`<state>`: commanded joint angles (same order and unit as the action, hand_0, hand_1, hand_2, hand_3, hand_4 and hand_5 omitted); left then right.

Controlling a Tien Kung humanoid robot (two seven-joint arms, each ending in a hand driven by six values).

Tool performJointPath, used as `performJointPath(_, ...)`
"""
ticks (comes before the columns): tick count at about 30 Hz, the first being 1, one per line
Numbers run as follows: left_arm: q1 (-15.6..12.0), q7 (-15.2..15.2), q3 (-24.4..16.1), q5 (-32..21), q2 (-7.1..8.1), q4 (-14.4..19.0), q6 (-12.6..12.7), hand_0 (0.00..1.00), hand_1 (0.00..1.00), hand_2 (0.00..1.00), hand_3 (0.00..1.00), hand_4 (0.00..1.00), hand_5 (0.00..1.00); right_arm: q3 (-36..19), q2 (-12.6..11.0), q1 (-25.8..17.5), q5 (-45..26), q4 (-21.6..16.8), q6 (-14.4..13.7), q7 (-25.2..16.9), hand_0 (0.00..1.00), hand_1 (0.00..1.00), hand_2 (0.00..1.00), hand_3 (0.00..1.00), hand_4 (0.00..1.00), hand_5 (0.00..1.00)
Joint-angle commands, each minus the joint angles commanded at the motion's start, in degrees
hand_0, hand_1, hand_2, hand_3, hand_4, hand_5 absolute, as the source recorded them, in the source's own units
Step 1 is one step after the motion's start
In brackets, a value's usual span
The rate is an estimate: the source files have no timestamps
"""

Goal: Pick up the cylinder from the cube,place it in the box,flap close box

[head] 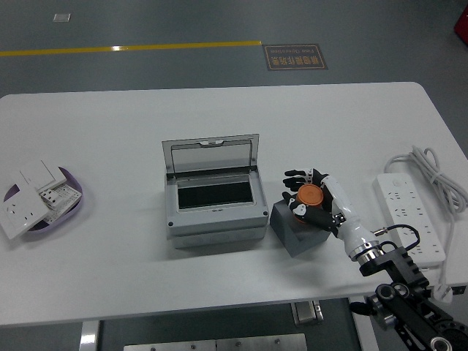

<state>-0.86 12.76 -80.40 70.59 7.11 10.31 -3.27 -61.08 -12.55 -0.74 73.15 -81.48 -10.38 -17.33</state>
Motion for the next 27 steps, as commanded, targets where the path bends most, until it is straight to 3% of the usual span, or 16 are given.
performJointPath(15, 0.2, 0.0, -0.3, 0.2, -0.01, 0.0, 0.0, 0.634, 0.66, 0.578, 0.685, 0.721, 0.293, 1.2, 0.1, 0.6, -3.1, 0.9, -1.4, -1.4, 0.652, 0.626, 0.604, 0.631, 0.689, 0.101)
performJointPath(16, 0.2, 0.0, -0.3, 0.2, -0.01, 0.0, 0.0, 0.634, 0.661, 0.578, 0.685, 0.721, 0.293, 1.2, 0.0, 0.6, -3.3, 1.0, -1.6, -1.5, 0.563, 0.565, 0.593, 0.642, 0.534, 0.002)
performJointPath(21, 0.1, 0.1, -0.4, 0.2, 0.03, 0.0, 0.0, 0.634, 0.661, 0.578, 0.685, 0.721, 0.293, 1.5, 0.0, 0.7, -4.9, 1.3, -2.4, -1.9, 0.563, 0.565, 0.593, 0.642, 0.534, 0.002)
performJointPath(22, 0.1, 0.1, -0.4, 0.2, 0.04, 0.0, 0.0, 0.634, 0.66, 0.578, 0.684, 0.721, 0.294, 1.5, 0.0, 0.7, -5.1, 1.3, -2.6, -1.9, 0.449, 0.485, 0.55, 0.588, 0.364, 0.002)
performJointPath(27, 0.1, 0.0, -0.4, 0.1, 0.01, 0.0, 0.1, 0.634, 0.66, 0.578, 0.684, 0.721, 0.294, 2.1, -0.1, 0.9, -5.5, 1.4, -3.3, -2.2, 0.449, 0.485, 0.55, 0.588, 0.364, 0.002)
